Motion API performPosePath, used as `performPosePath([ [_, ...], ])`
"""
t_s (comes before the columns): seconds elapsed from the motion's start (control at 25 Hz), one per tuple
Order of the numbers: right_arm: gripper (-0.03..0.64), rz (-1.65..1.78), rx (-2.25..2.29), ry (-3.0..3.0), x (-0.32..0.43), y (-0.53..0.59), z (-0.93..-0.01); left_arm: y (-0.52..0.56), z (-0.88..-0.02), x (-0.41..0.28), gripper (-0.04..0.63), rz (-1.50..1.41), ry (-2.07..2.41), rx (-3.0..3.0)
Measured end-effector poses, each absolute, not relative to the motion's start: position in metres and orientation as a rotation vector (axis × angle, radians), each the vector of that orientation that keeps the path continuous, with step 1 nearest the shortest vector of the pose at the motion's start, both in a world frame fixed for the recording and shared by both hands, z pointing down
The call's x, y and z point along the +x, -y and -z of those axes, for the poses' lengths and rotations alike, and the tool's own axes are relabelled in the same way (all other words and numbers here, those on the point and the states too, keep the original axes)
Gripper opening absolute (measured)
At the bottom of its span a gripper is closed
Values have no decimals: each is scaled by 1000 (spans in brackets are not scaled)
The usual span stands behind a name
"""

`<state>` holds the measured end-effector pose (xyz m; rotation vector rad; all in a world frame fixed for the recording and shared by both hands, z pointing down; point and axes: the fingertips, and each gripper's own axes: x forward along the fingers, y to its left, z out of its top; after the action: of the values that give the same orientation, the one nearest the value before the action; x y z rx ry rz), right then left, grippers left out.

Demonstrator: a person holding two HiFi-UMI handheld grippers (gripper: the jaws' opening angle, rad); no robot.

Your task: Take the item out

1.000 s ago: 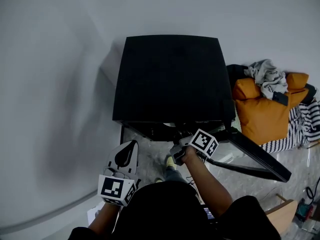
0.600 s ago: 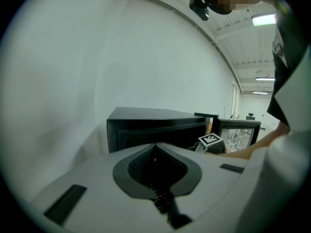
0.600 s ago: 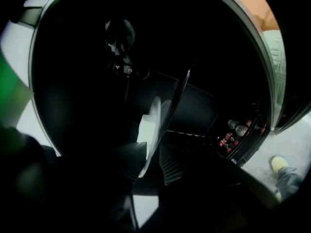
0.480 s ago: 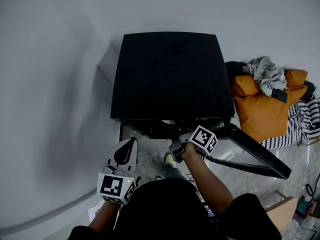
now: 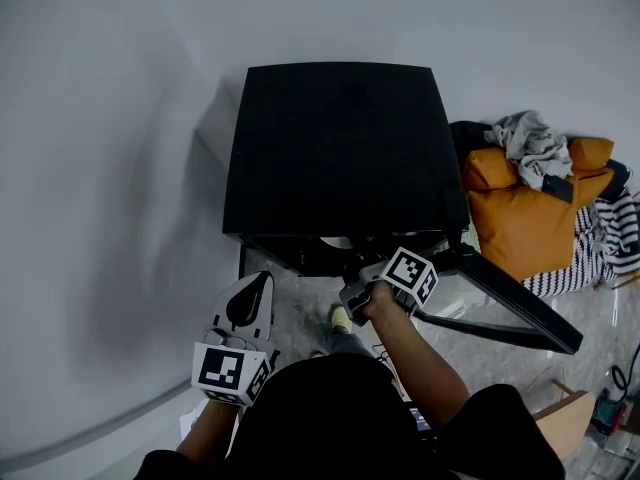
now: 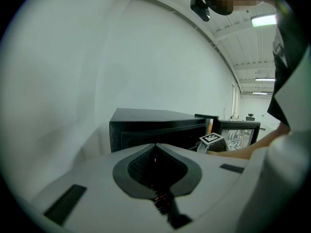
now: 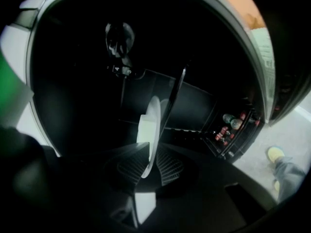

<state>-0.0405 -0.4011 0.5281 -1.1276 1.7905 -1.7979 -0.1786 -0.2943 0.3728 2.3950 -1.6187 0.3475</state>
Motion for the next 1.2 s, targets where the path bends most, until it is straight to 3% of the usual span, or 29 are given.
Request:
performPosePath([
  [1.2,28,1773,-1127,-1824,-25,339,-522,250,-374,-180,8,-258,1563,2442],
])
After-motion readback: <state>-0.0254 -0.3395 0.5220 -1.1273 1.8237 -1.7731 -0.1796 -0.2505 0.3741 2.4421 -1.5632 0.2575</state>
